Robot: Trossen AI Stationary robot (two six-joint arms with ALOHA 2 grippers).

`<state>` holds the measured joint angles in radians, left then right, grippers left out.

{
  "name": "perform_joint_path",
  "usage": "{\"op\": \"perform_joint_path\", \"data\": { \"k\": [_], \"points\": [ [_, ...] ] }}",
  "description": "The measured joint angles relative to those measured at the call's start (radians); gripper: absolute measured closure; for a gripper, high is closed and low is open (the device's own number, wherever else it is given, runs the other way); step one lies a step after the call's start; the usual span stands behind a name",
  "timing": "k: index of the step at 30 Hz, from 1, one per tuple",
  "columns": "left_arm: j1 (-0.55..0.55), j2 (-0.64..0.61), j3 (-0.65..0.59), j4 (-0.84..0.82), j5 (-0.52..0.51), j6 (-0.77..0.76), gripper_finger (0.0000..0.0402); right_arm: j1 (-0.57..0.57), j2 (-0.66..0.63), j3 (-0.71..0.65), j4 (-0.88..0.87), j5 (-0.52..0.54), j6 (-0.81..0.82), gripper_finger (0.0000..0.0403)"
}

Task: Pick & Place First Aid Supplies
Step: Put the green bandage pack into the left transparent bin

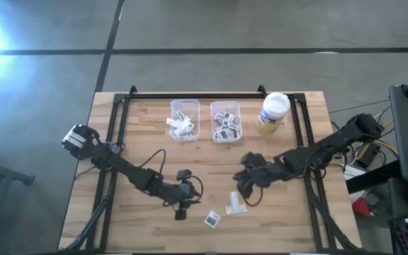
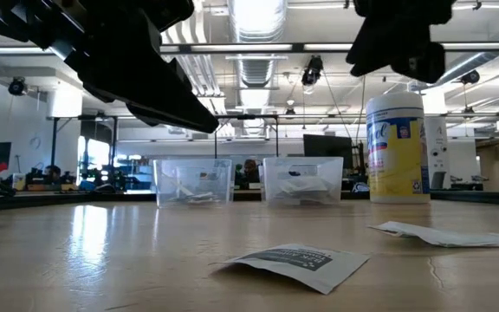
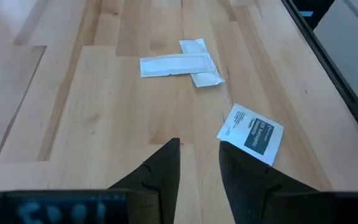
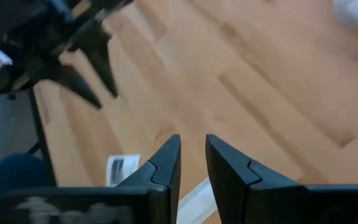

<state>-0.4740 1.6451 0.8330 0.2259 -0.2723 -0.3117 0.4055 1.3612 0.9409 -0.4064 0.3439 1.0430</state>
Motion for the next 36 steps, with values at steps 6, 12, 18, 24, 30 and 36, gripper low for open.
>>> {"op": "perform_joint_path", "data": {
  "k": [6,12,18,24,30,36],
  "points": [
    [0.000,0.000,0.000,-0.001,0.012,0.029,0.0262,0.075,0.027,0.000,0.006,-0.001,0.101,0.0322],
    [0.000,0.000,0.005,-0.004,0.018,0.100,0.0211,0.150,0.038,-0.001,0.051,0.018,0.173,0.0320],
    [0.000,0.000,0.021,0.004,0.018,0.195,0.0196,0.240,0.040,-0.001,0.098,0.191,0.180,0.0333],
    [0.000,0.000,0.044,0.011,0.018,0.302,0.0195,0.303,0.040,-0.001,0.106,0.306,0.157,0.0331],
    [-0.015,0.000,0.067,-0.106,0.025,0.356,0.0195,0.317,0.047,-0.001,0.110,0.263,-0.062,0.0330],
    [-0.021,-0.002,0.127,-0.387,0.019,0.290,0.0195,0.323,0.064,-0.001,0.125,0.198,-0.260,0.0334]
  ]
}}
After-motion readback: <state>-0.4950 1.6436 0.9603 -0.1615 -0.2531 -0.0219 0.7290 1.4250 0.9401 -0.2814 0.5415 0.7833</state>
